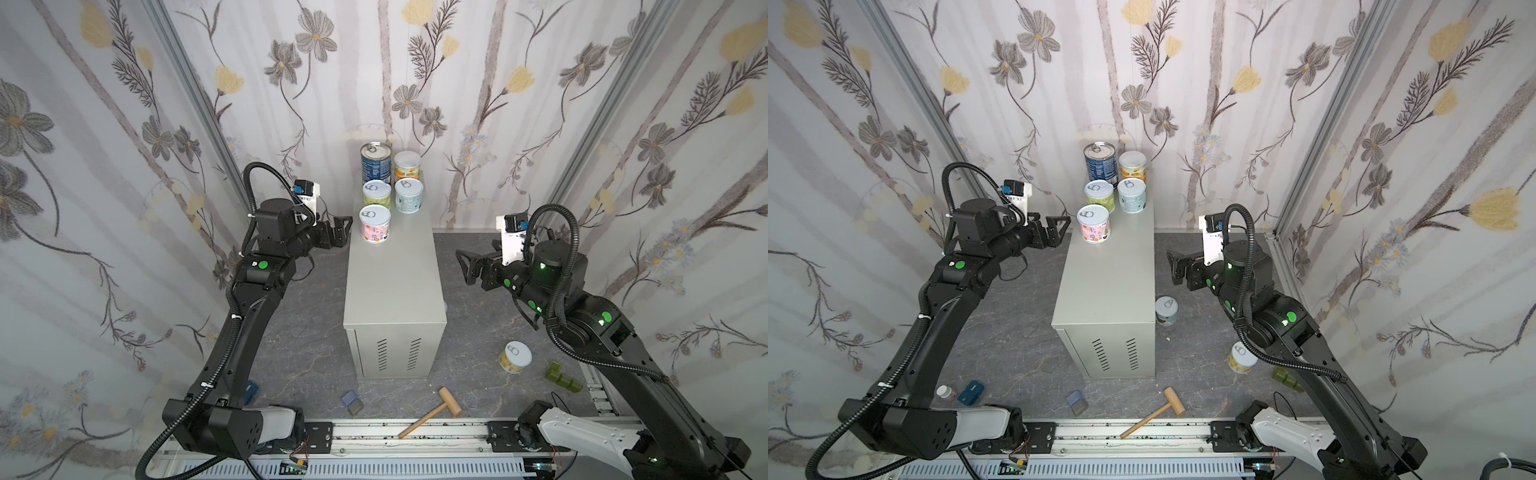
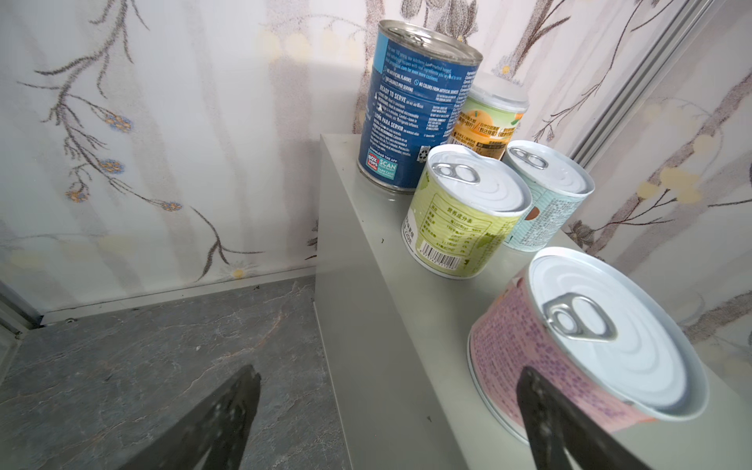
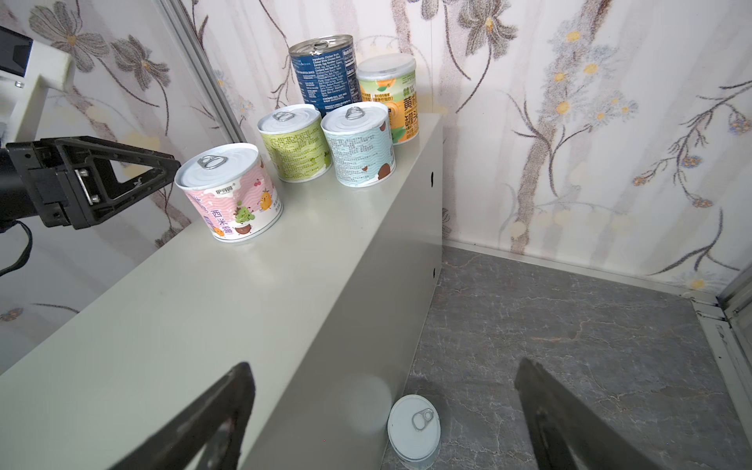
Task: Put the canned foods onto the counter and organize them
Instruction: 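Open the left gripper and withdraw it from the pink-label can, then move the right gripper beside the cabinet toward the pale-teal can on the floor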
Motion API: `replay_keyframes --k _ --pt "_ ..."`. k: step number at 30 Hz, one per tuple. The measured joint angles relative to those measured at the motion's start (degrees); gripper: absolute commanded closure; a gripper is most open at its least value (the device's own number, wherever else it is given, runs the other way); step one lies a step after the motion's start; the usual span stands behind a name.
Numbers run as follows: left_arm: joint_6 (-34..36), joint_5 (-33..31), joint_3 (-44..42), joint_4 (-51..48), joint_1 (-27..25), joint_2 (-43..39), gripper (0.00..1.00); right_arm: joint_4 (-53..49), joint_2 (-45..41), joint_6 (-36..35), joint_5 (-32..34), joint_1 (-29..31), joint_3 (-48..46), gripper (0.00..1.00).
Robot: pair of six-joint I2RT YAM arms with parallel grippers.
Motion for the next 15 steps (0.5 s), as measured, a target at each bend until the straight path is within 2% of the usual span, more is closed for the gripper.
replay_keyframes --k 15 --pt "-1.7 3.5 1.1 2.1 -0.7 3.4 0.0 -1.2 -1.5 0.3 0.0 -0.7 -1.4 0.0"
